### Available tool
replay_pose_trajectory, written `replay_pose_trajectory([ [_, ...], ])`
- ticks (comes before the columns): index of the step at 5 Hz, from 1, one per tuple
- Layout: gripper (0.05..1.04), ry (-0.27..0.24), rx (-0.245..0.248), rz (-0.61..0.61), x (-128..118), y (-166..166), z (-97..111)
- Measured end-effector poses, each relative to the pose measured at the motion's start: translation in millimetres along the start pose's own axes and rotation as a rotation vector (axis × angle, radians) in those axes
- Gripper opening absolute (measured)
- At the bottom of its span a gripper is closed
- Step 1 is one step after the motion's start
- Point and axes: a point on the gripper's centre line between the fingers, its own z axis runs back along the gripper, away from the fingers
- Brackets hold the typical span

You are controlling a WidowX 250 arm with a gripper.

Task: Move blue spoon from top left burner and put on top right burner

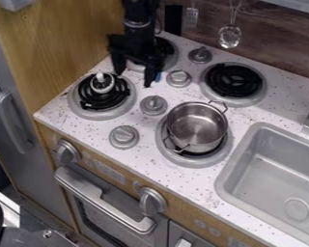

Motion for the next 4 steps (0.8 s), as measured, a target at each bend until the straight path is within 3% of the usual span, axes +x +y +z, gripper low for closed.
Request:
replay_pose_trajectory([
  [1,0.999,-0.047,-0.041,0.022,33.4,-10.1,-13.3],
  [2,0.999,-0.09,-0.021,0.105,63.5,-6.1,-28.2],
  [3,0.999,-0.107,0.052,0.243,84.6,5.0,-47.6],
  [4,0.999,-0.11,0.105,0.324,91.5,14.7,-50.5],
])
